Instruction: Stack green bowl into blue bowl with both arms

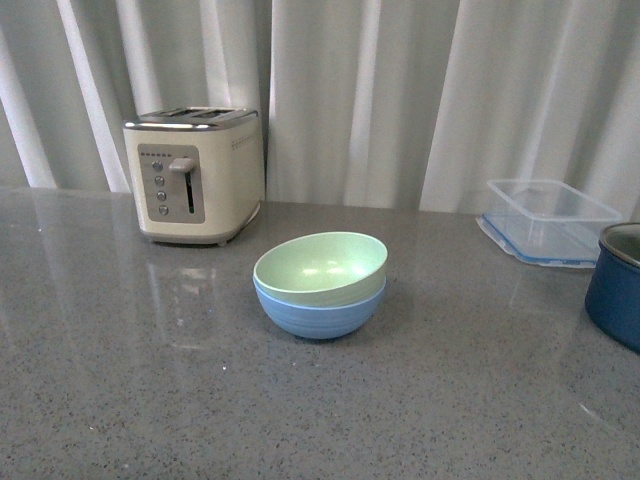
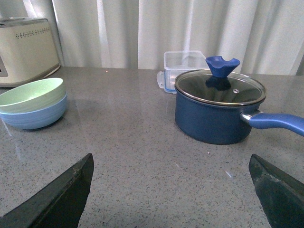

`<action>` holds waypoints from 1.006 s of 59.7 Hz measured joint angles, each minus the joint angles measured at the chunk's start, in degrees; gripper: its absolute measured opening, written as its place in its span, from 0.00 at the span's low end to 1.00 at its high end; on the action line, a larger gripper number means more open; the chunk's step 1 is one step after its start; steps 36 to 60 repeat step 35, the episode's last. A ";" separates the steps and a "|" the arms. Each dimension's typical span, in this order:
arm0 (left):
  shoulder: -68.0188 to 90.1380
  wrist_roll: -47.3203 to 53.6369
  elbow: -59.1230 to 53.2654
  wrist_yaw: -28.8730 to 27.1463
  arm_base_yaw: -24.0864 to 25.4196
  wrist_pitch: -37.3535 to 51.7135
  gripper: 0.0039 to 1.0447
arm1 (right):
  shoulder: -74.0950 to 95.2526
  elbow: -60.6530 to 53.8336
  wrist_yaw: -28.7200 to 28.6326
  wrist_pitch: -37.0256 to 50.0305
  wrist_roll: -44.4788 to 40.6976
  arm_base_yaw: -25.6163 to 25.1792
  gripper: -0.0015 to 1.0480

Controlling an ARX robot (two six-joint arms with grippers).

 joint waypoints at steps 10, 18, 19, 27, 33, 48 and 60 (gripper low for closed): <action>0.00 0.00 0.00 0.00 0.00 0.00 0.94 | 0.00 0.00 -0.02 0.00 0.00 0.00 0.90; 0.00 0.00 0.00 0.00 0.00 0.00 0.94 | 0.00 0.00 -0.02 0.00 0.00 0.00 0.90; 0.00 0.00 0.00 0.00 0.00 0.00 0.94 | 0.00 0.00 -0.02 0.00 0.00 0.00 0.90; 0.00 0.00 0.00 0.00 0.00 0.00 0.94 | 0.00 0.00 -0.02 0.00 0.00 0.00 0.90; 0.00 0.00 0.00 0.00 0.00 0.00 0.94 | 0.00 0.00 0.00 0.00 0.00 0.00 0.90; 0.00 0.00 0.00 0.00 0.00 0.00 0.94 | 0.00 0.00 -0.02 0.00 0.00 0.00 0.90; 0.00 0.00 0.00 0.00 0.00 0.00 0.94 | 0.00 0.00 -0.02 0.00 0.00 0.00 0.90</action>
